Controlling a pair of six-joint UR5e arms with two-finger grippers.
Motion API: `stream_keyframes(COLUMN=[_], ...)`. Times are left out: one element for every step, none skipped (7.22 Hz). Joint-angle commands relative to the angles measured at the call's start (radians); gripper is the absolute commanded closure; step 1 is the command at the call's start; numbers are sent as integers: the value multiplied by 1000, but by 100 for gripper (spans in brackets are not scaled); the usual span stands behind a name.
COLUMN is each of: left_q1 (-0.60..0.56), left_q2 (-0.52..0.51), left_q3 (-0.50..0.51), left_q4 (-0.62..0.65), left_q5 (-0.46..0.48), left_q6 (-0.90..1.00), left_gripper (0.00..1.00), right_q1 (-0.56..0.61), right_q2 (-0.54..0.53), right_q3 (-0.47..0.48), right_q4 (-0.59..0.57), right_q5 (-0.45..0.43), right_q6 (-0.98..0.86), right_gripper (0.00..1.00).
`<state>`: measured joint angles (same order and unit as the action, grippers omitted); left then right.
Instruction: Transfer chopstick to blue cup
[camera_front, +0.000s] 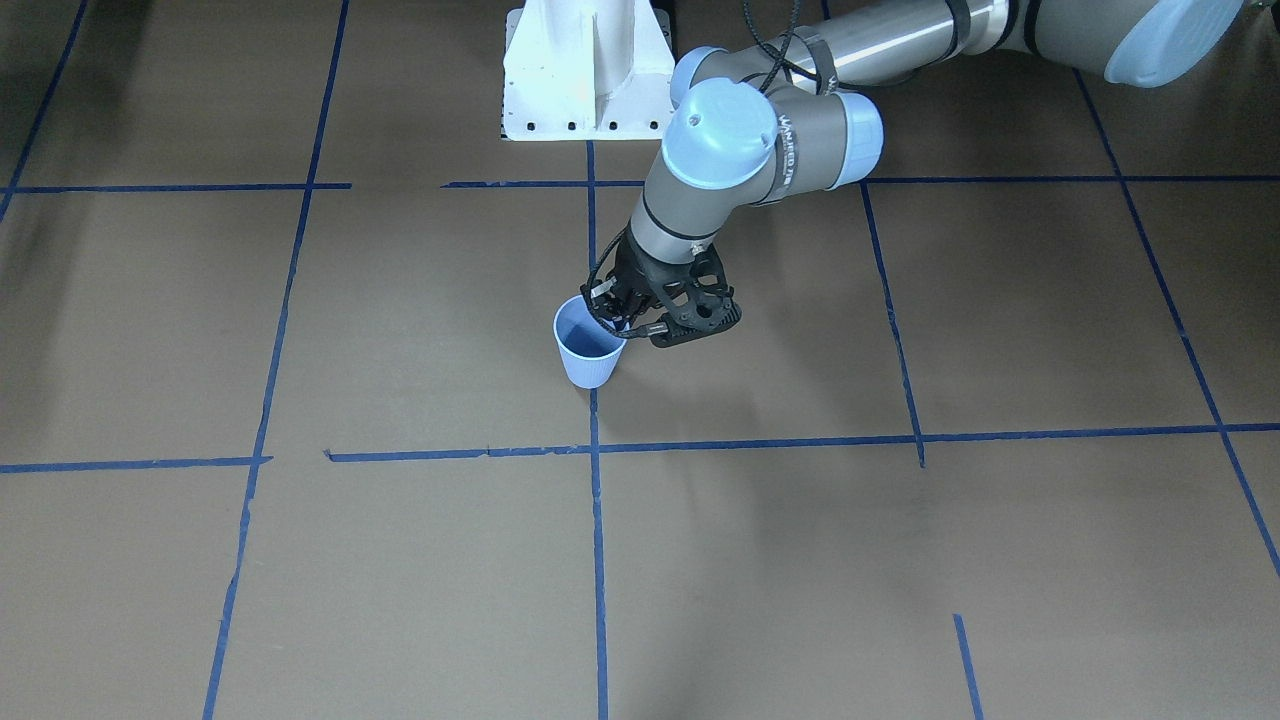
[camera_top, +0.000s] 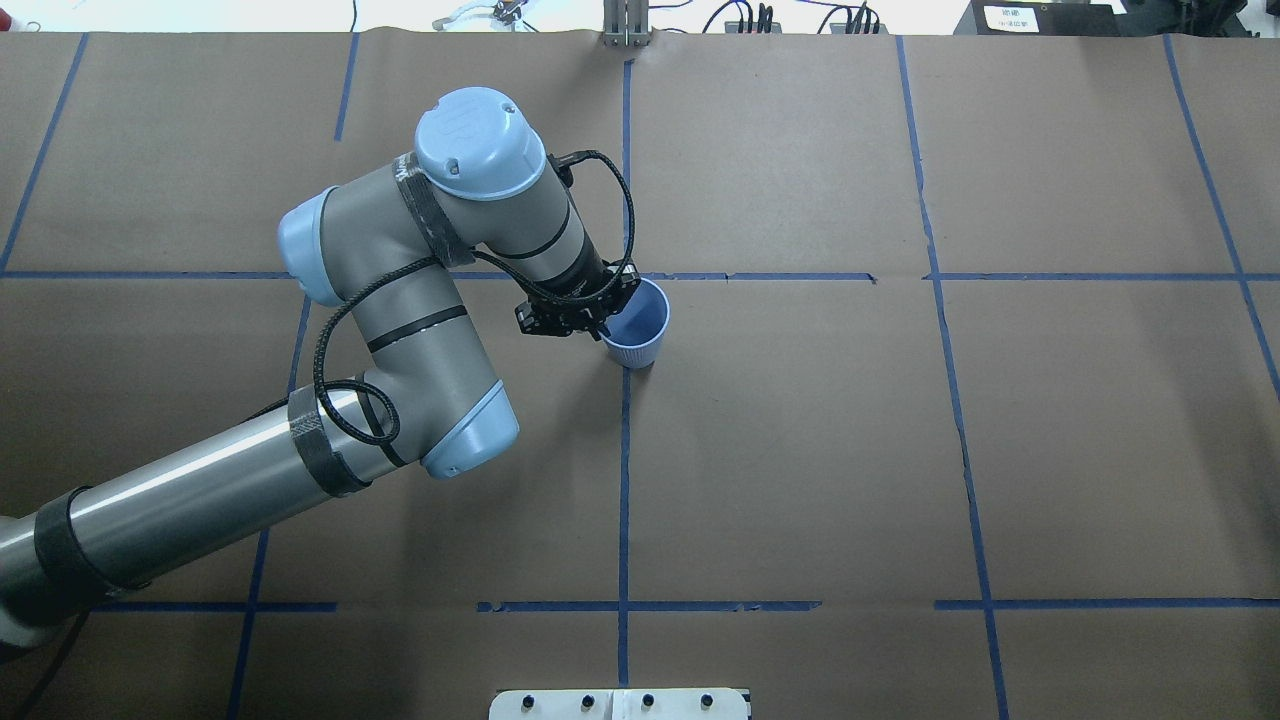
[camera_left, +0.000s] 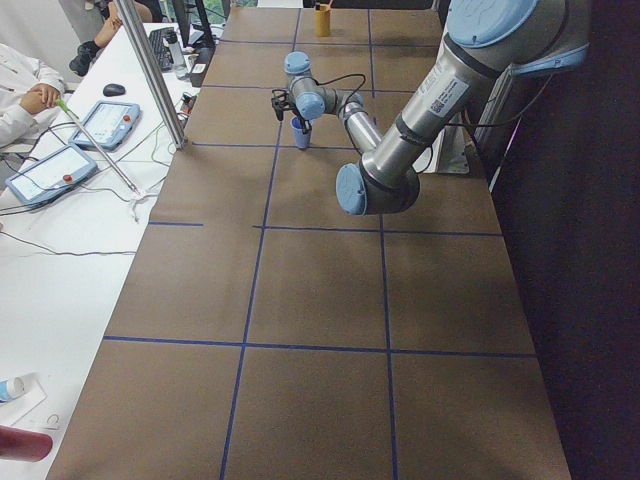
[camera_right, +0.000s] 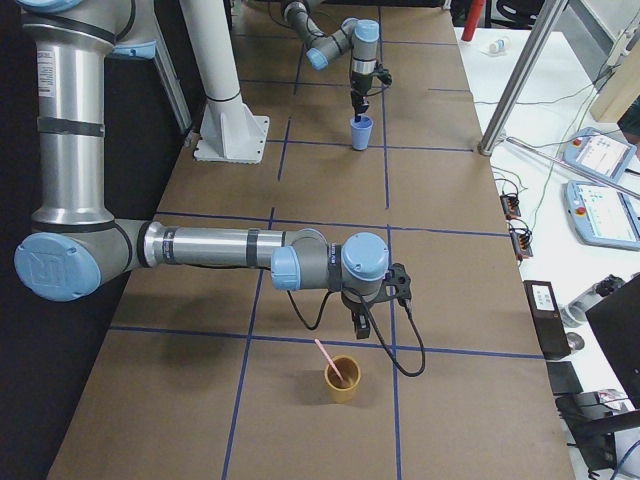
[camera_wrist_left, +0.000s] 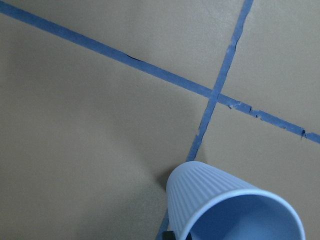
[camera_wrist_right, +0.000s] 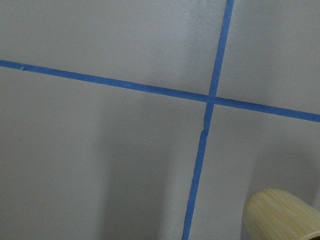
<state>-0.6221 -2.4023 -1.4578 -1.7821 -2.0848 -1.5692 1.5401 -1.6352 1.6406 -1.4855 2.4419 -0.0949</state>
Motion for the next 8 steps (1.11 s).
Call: stream_keyframes(left_q1=[2,2,4,4,4,4,4,-5], left_q2=[0,3,9,9,12,12,12,26], left_q3=[-13,-19,-19,-19,-18,-13,-22,-70], left_q4=[4,10,10,10,10,9,10,12], left_q5=[25,41,57,57,57,55,57,54], left_q6=[-5,-5,-5,-6,-5,-5,-8,-9], left_gripper=[97,97,97,96,72,36,0,0], right_q1=[0,0,0,0,0,0,0,-1], right_q2=[0,0,0,0,0,0,0,4], right_q3=[1,1,1,-1,-1,-1,1,1], right_q4=[1,1,1,-1,-1,1,-1,-1], right_q5=[0,-1,-1,-1,-1,-1,0,0], right_q6=[0,0,0,0,0,0,1,4], right_gripper=[0,0,0,0,0,0,0,0])
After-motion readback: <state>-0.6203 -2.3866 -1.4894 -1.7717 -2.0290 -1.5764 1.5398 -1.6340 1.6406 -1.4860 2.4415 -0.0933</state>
